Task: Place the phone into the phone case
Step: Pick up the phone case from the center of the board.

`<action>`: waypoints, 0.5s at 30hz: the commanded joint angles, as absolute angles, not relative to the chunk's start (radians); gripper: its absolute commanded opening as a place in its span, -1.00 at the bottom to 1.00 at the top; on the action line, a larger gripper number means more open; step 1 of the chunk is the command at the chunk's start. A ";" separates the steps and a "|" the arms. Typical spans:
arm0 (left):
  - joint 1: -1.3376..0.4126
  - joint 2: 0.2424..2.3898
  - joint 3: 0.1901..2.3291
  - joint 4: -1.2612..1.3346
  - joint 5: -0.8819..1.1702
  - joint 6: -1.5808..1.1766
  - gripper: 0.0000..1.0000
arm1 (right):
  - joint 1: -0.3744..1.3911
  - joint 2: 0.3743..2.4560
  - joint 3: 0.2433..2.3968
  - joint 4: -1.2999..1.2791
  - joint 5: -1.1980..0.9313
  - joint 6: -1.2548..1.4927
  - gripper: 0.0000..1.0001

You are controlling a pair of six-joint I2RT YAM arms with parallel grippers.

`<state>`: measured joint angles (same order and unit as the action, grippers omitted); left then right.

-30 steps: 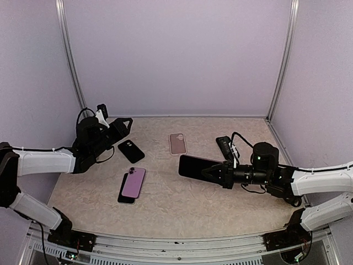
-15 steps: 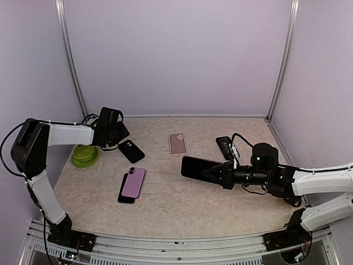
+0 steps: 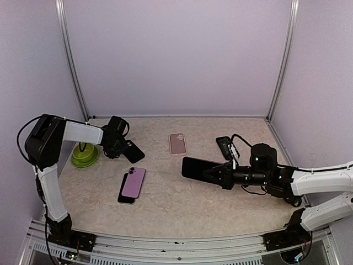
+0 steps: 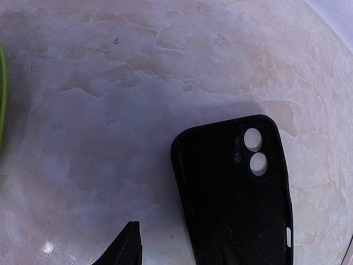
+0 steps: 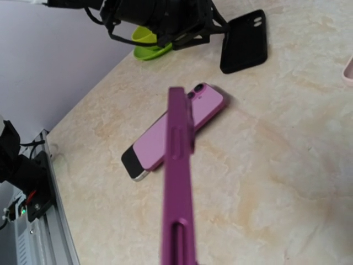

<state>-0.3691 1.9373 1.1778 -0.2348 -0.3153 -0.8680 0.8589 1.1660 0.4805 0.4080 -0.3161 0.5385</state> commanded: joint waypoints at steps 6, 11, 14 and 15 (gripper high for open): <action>-0.353 2.010 1.229 -0.257 -0.319 -0.887 -0.10 | 0.862 1.191 0.526 0.460 -0.319 0.524 -1.00; -0.350 2.029 1.244 -0.264 -0.317 -0.885 -0.16 | 0.862 1.192 0.525 0.454 -0.309 0.523 -1.00; -0.350 2.031 1.249 -0.264 -0.317 -0.885 -0.22 | 0.862 1.193 0.525 0.455 -0.304 0.523 -1.00; -0.350 2.033 1.252 -0.264 -0.314 -0.884 -0.25 | 0.862 1.193 0.525 0.454 -0.303 0.523 -1.00</action>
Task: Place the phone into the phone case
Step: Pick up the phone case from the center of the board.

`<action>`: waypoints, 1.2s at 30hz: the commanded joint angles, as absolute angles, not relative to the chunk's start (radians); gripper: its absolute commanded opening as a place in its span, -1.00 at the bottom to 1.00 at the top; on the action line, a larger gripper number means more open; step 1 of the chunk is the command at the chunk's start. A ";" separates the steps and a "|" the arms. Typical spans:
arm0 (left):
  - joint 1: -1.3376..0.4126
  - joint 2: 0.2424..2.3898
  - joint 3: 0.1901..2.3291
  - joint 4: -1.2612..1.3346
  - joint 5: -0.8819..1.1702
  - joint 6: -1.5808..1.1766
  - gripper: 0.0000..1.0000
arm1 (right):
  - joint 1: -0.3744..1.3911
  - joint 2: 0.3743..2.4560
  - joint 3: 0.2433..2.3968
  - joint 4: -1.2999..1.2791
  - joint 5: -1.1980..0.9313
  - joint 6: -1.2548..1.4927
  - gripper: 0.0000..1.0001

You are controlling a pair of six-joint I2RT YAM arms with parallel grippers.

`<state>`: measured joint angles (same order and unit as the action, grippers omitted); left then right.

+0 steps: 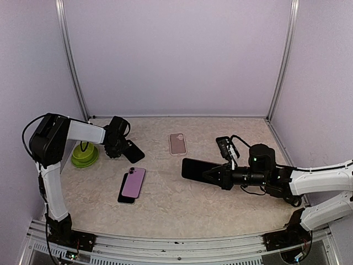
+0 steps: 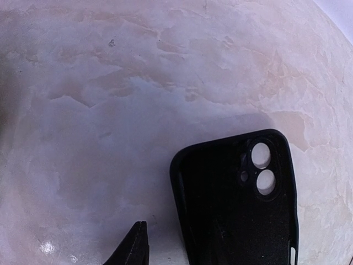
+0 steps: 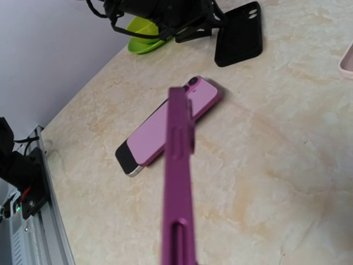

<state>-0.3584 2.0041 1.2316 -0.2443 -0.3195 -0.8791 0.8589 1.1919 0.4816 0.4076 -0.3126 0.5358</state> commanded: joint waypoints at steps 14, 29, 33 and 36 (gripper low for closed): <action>-0.350 2.048 1.240 -0.265 -0.299 -0.891 -0.76 | 0.861 1.202 0.528 0.457 -0.297 0.526 -1.00; -0.351 1.997 1.227 -0.226 -0.244 -0.906 -0.86 | 0.862 1.193 0.543 0.433 -0.289 0.511 -1.00; -0.355 1.966 1.221 -0.209 -0.226 -0.912 -0.86 | 0.862 1.198 0.547 0.430 -0.289 0.509 -1.00; -0.364 1.946 1.224 -0.207 -0.221 -0.915 -0.85 | 0.862 1.204 0.554 0.424 -0.291 0.507 -1.00</action>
<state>-0.3550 2.0037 1.2324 -0.2260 -0.2501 -0.9035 0.8589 1.2015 0.5003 0.3920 -0.2939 0.5198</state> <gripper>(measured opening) 0.074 0.060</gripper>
